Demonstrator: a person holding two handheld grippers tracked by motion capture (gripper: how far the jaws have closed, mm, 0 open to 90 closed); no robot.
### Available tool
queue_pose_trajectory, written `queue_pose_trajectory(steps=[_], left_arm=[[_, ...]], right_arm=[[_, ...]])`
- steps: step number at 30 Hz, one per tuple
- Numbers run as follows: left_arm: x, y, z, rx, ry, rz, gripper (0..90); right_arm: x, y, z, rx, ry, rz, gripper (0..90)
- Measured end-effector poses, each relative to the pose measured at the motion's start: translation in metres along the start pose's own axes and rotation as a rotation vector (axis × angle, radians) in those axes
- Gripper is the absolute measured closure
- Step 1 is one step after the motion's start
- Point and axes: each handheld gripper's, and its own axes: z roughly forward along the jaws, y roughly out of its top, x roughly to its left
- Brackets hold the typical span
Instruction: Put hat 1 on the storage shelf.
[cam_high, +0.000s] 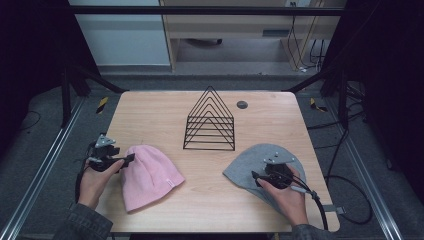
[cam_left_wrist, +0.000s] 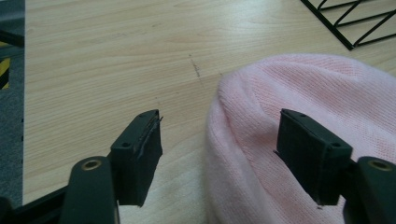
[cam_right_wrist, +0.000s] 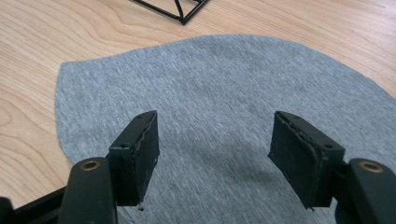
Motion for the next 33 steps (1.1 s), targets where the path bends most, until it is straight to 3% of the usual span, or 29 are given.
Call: queue_pose_trajectory(steps=[2,4,9,17,20,23,29,33], left_arm=[[0.001,0.001,-0.003,-0.021,0.007,0.003,34.3],[0.001,0.001,-0.001,-0.012,-0.007,0.007,33.5],[-0.003,-0.006,0.016,0.094,-0.032,0.04,29.7],[-0.006,-0.007,0.025,0.147,-0.069,0.042,30.6],[-0.004,-0.008,0.025,0.156,-0.096,0.03,37.2],[-0.006,-0.008,0.026,0.164,-0.13,0.036,50.4],[-0.01,-0.007,0.023,0.17,-0.141,0.065,72.8],[-0.011,-0.006,0.022,0.168,-0.13,0.081,74.9]], right_arm=[[0.0,0.0,0.0,0.0,0.005,-0.008,32.4],[0.001,0.0,0.002,0.013,0.008,-0.016,31.9],[0.002,-0.001,0.004,0.026,0.014,-0.026,31.3],[0.002,-0.001,0.005,0.035,0.024,-0.029,30.6],[0.003,-0.002,0.006,0.042,0.027,-0.031,30.5],[0.004,-0.002,0.007,0.044,0.027,-0.038,30.4],[0.004,-0.002,0.005,0.037,0.023,-0.034,30.5],[0.004,-0.002,0.005,0.041,0.023,-0.035,30.6]])
